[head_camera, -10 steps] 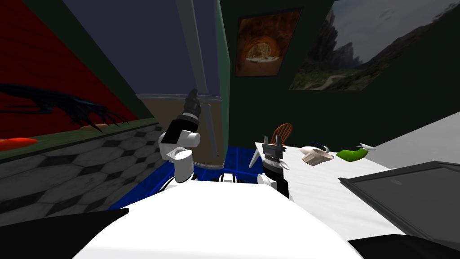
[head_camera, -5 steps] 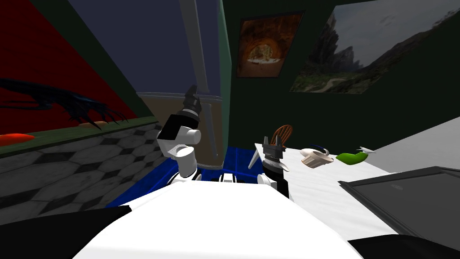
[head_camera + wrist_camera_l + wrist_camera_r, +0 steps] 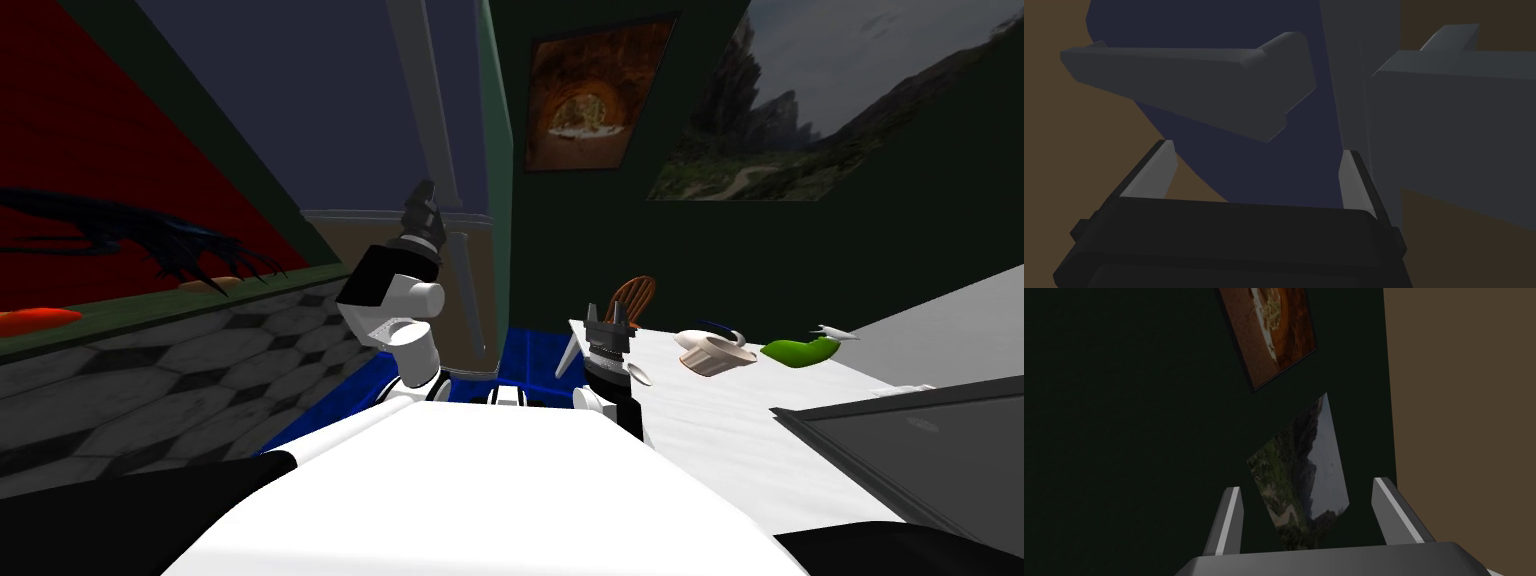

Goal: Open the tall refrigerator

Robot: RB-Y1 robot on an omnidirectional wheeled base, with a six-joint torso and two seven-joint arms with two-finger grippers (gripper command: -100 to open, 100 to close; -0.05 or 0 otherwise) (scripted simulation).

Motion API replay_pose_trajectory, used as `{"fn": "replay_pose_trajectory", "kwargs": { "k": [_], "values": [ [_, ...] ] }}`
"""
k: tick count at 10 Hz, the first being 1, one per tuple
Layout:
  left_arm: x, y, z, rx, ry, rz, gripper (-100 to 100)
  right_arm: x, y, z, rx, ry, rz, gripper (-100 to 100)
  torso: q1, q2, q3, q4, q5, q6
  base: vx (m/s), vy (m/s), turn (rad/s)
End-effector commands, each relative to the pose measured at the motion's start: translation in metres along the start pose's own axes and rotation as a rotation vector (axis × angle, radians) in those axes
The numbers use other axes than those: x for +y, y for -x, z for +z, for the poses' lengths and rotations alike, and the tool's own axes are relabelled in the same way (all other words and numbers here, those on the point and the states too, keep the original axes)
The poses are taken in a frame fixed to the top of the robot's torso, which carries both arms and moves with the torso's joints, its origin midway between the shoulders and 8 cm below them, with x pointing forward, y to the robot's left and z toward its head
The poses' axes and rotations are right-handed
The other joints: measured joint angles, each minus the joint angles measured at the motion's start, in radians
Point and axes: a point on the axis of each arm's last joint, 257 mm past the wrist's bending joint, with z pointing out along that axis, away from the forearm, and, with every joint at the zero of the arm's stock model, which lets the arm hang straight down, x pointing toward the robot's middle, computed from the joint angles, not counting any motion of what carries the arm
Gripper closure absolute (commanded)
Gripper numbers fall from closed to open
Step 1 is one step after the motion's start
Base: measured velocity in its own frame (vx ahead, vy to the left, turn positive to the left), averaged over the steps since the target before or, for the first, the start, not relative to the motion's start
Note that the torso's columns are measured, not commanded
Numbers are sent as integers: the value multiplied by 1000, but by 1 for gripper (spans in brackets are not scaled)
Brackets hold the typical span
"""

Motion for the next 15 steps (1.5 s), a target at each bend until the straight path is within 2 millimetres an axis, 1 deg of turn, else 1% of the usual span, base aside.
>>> {"fn": "replay_pose_trajectory", "kwargs": {
  "k": [1,2,5,6,7,11,13,14,15],
  "values": [
    [-4,1,1,-2,1,-3,-100,0,0,0,0,0,0,0,0,0,0,0,0,0,29,10,10],
    [2,-2,0,3,3,1,100,0,0,0,0,0,0,0,-1,1,0,-1,0,0,-31,-16,-14],
    [13,-6,-5,10,0,8,100,0,0,0,0,0,0,0,-2,6,4,2,0,-1,-69,-37,-10],
    [11,-6,-4,9,3,7,100,0,0,0,0,0,0,0,-1,6,4,2,0,-1,-40,-18,-1],
    [15,-16,5,41,5,51,-100,0,0,0,0,0,0,0,1,3,2,2,1,-1,-22,-7,-64],
    [24,-36,26,108,17,144,-100,0,0,0,0,0,0,0,3,-4,-2,-4,3,-1,-26,0,-49],
    [30,-47,38,146,24,202,-100,0,0,0,0,0,0,0,0,-8,-5,-5,1,1,-37,6,-55],
    [31,-47,39,147,27,203,-100,0,0,0,0,0,0,0,-1,-9,-6,-5,0,2,-21,4,-26],
    [34,-52,45,166,31,234,-100,0,0,0,0,0,0,0,-2,-9,-6,-5,-1,2,-17,-1,-38]
  ]
}}
